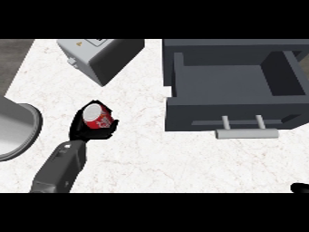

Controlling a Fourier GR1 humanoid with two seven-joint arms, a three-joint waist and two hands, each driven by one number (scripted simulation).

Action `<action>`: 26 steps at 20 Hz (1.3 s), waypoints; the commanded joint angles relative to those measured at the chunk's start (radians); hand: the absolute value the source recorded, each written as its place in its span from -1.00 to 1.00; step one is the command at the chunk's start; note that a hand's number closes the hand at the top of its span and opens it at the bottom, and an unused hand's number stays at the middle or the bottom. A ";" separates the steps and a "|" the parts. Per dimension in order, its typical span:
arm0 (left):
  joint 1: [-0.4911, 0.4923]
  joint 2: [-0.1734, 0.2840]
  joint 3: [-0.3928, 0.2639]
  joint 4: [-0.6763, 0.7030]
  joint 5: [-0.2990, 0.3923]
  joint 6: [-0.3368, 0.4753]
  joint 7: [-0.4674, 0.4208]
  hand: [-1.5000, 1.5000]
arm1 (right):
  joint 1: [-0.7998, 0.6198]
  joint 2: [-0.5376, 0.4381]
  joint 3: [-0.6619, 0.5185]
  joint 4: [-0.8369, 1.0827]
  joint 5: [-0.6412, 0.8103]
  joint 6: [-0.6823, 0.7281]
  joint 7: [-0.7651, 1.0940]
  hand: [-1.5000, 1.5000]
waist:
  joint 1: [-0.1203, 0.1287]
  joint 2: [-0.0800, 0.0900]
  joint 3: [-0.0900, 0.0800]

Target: Pick up the can, place it into the drawer and close the drawer

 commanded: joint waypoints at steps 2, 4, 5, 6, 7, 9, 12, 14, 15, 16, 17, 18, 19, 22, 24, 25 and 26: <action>-0.105 -0.071 0.027 -0.034 0.048 0.115 0.078 1.00 | 0.026 0.013 0.006 -0.013 0.025 0.000 -0.005 -1.00 | 0.002 -0.002 0.001; -0.090 -0.066 -0.006 -0.094 0.045 0.075 0.096 1.00 | -0.031 -0.029 -0.048 0.049 0.002 0.004 -0.028 -1.00 | 0.010 -0.004 0.001; -0.079 -0.056 -0.013 -0.143 0.059 0.060 0.146 1.00 | 0.024 0.005 -0.040 0.003 -0.007 0.005 -0.030 -1.00 | 0.012 -0.006 0.001; -0.090 -0.094 -0.059 -0.157 0.072 0.118 0.179 1.00 | 0.011 -0.001 -0.020 -0.040 0.004 -0.012 0.036 -1.00 | 0.015 -0.009 0.002; -0.099 -0.083 -0.035 -0.125 0.047 0.125 0.129 1.00 | 0.017 0.000 -0.021 -0.061 -0.005 -0.003 0.034 -1.00 | 0.005 -0.003 0.001; -0.091 -0.095 -0.123 -0.225 0.072 0.131 0.212 1.00 | -0.047 0.008 -0.003 0.044 0.053 -0.028 -0.028 -1.00 | 0.025 -0.011 0.002; -0.176 -0.096 -0.157 -0.303 0.089 0.180 0.333 1.00 | 0.034 0.021 -0.011 -0.054 0.018 -0.007 -0.002 -1.00 | 0.016 -0.014 0.002; -0.221 -0.096 -0.207 -0.298 0.120 0.191 0.372 1.00 | -0.053 -0.005 0.017 -0.006 0.070 -0.035 0.047 -1.00 | 0.011 -0.007 0.001; -0.186 -0.096 -0.219 -0.414 0.118 0.193 0.448 1.00 | -0.006 -0.007 -0.047 -0.022 -0.003 -0.017 0.027 -1.00 | 0.021 -0.014 0.002; -0.181 -0.096 -0.277 -0.441 0.157 0.213 0.462 1.00 | -0.018 -0.035 -0.058 -0.009 -0.005 0.000 0.027 -1.00 | 0.017 -0.013 0.002; -0.188 -0.096 -0.250 -0.515 0.141 0.198 0.536 1.00 | -0.009 0.012 0.002 -0.017 0.060 -0.026 0.013 -1.00 | 0.028 -0.013 0.002; -0.241 -0.096 -0.292 -0.515 0.188 0.247 0.580 1.00 | -0.007 0.033 0.010 0.013 0.073 -0.032 -0.022 -1.00 | 0.021 -0.014 0.002; -0.284 -0.096 -0.282 -0.513 0.192 0.272 0.599 1.00 | -0.018 0.000 -0.019 0.004 0.027 -0.016 0.014 -1.00 | 0.011 -0.010 0.002; -0.261 -0.096 -0.353 -0.658 0.204 0.319 0.730 1.00 | -0.041 -0.020 -0.038 0.012 0.007 -0.014 0.031 -1.00 | 0.017 -0.010 0.002; -0.321 -0.096 -0.411 -0.676 0.247 0.409 0.760 1.00 | -0.042 0.003 0.012 -0.037 0.061 -0.042 0.069 -1.00 | 0.008 -0.008 0.001; -0.374 -0.096 -0.397 -0.632 0.236 0.420 0.775 1.00 | -0.012 -0.010 -0.012 -0.085 0.016 -0.019 0.084 -1.00 | -0.002 -0.006 0.001; -0.394 -0.096 -0.371 -0.644 0.210 0.402 0.806 1.00 | -0.021 0.015 0.009 -0.021 0.057 -0.027 0.021 -1.00 | 0.007 -0.005 0.001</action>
